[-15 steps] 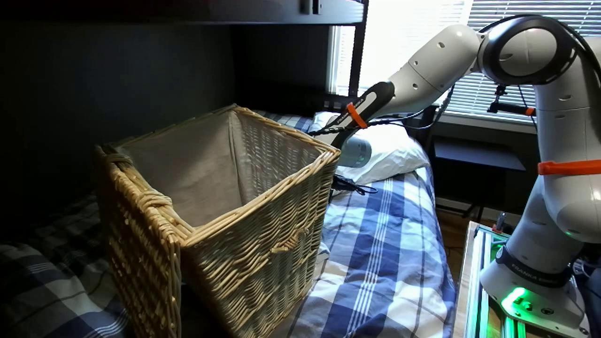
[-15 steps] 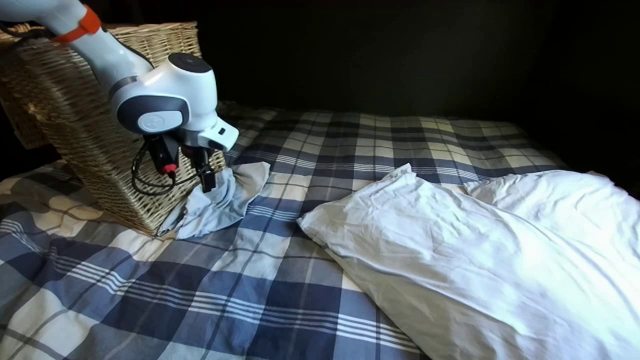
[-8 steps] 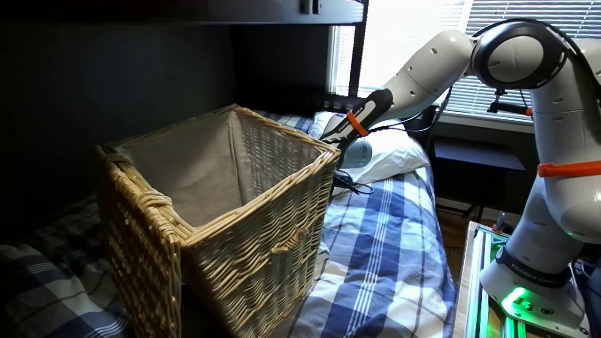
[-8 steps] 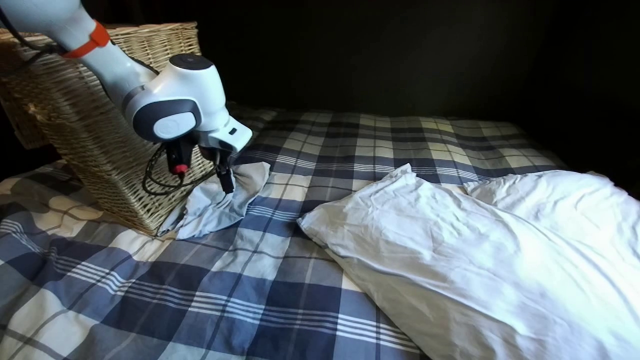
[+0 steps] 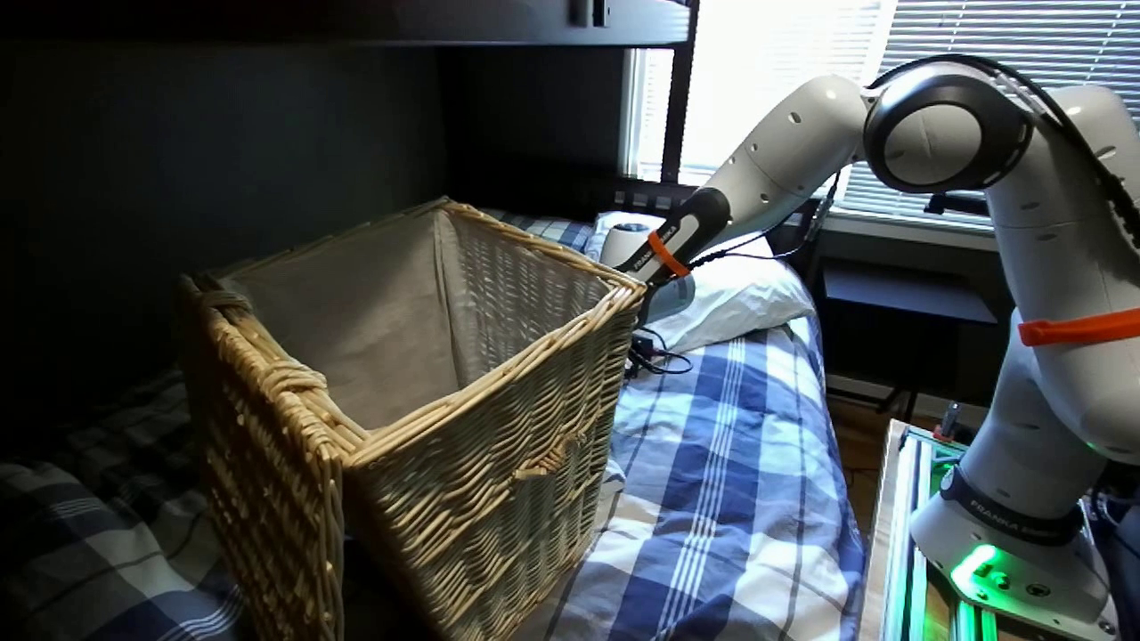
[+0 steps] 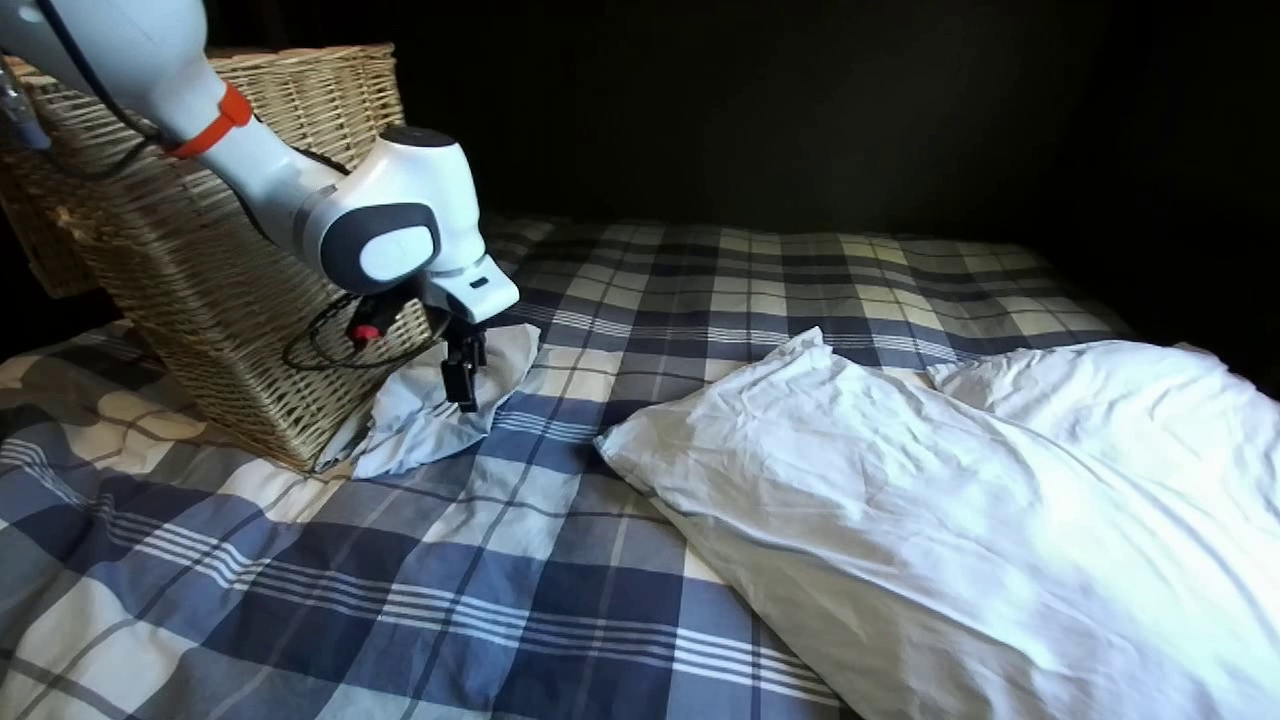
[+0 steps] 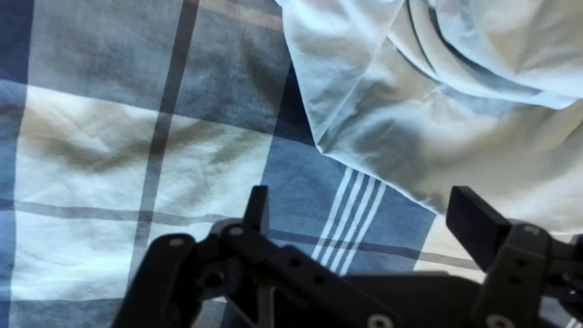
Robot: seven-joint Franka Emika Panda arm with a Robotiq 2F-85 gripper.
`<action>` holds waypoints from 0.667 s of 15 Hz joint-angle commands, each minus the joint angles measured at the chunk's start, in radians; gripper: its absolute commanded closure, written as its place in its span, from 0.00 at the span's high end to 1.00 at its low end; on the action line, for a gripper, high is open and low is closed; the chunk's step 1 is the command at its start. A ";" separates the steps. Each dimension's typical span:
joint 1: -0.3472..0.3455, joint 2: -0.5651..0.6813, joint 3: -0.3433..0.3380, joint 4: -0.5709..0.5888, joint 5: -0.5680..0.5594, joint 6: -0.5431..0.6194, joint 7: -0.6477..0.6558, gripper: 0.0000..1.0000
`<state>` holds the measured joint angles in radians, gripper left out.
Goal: Move the pillow case to the right
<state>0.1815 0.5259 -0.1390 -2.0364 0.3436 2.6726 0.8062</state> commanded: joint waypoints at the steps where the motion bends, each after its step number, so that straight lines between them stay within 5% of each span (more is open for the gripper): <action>1: 0.006 0.074 -0.001 0.112 -0.046 -0.121 0.165 1.00; 7: -0.029 0.180 0.058 0.270 -0.028 -0.345 0.299 1.00; 10: -0.047 0.226 0.098 0.325 0.011 -0.337 0.327 1.00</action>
<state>0.1633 0.6851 -0.0868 -1.7956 0.3235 2.3496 1.0897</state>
